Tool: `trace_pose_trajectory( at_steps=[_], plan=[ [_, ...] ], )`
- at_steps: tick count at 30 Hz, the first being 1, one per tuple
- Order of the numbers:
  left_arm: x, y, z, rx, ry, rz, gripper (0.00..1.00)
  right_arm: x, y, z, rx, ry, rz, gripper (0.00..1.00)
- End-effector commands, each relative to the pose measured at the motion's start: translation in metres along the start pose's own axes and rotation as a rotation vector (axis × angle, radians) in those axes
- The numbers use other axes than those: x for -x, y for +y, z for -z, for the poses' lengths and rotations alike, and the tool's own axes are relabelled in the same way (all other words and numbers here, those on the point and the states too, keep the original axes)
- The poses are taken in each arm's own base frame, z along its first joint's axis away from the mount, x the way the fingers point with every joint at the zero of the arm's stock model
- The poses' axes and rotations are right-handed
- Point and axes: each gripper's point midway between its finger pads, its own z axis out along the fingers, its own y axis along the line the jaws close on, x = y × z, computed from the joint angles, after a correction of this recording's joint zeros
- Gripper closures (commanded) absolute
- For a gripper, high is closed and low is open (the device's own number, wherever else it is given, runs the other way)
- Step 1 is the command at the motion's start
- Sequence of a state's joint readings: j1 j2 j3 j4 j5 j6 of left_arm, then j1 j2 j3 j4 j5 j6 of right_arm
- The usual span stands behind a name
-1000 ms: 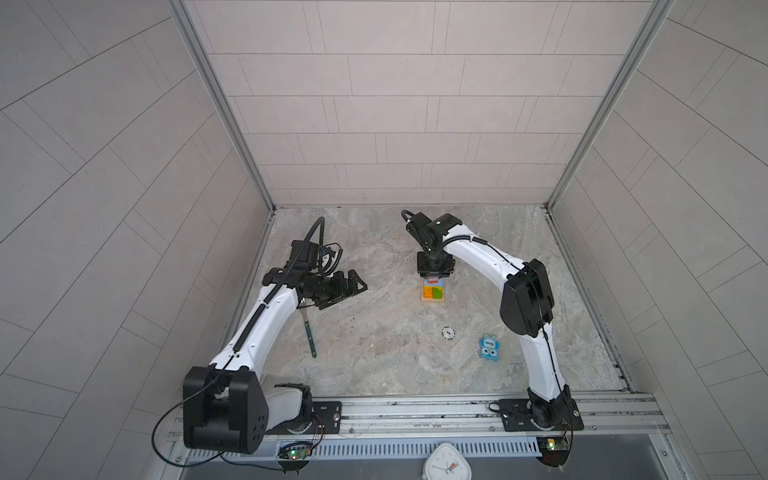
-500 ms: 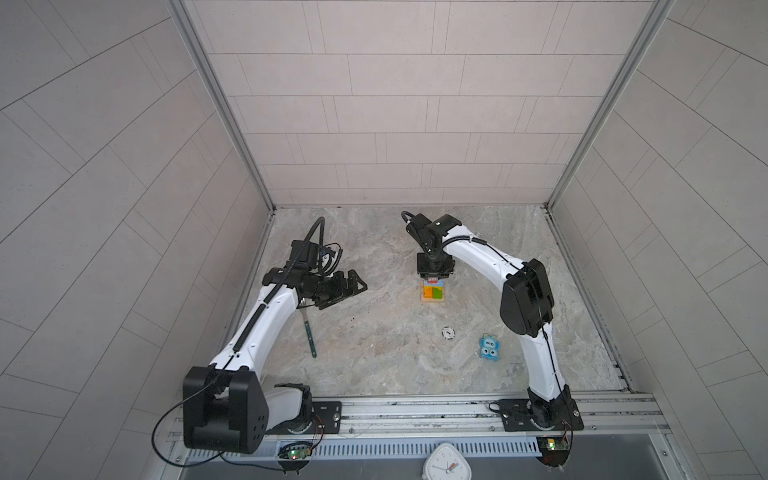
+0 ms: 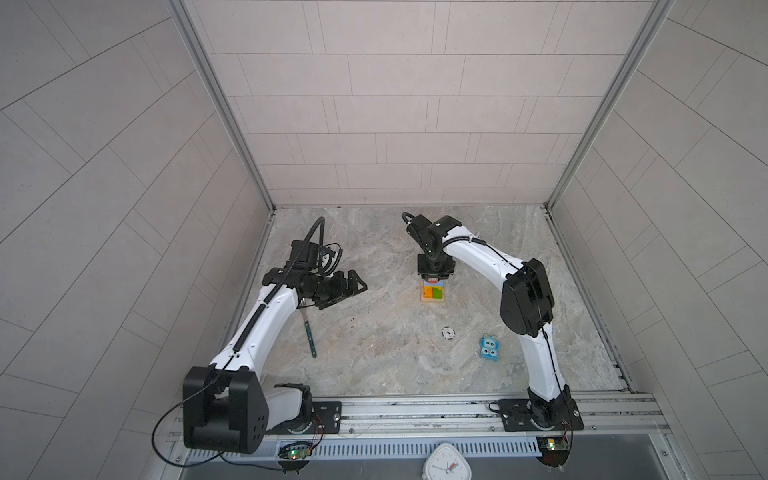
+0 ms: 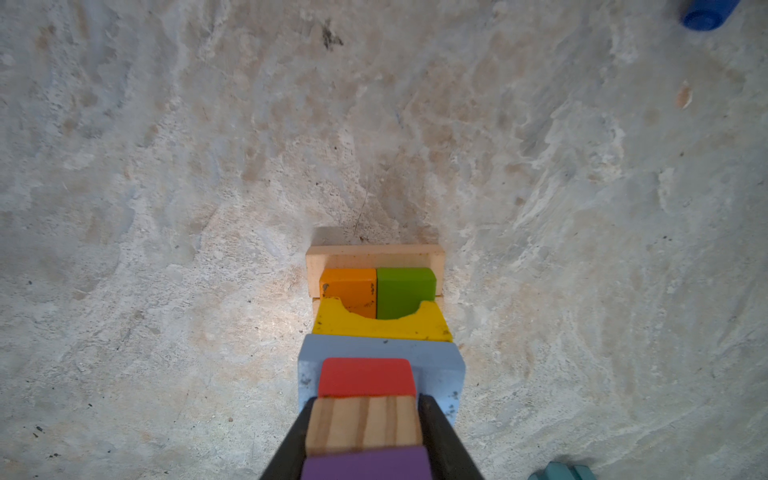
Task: Build the wood block tower
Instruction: 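Lower the purple cube onto the tower next to the wooden cube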
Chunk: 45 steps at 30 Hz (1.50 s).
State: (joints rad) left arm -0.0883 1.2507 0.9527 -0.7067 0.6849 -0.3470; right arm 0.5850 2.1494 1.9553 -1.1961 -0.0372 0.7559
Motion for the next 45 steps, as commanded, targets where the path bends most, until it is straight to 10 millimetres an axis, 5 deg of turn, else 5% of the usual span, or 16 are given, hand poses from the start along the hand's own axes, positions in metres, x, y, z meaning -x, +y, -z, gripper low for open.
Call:
trace_pose_trajectory(
  at_steps=[1,45],
  plan=[
    [-0.002,-0.001,0.002,0.002,-0.006,-0.02,0.03,-0.001,-0.007,-0.004,-0.031,0.009,-0.005,0.62],
    [-0.002,-0.002,0.002,0.001,-0.007,-0.02,0.03,0.003,-0.011,0.02,-0.017,-0.051,-0.034,0.72]
  ],
)
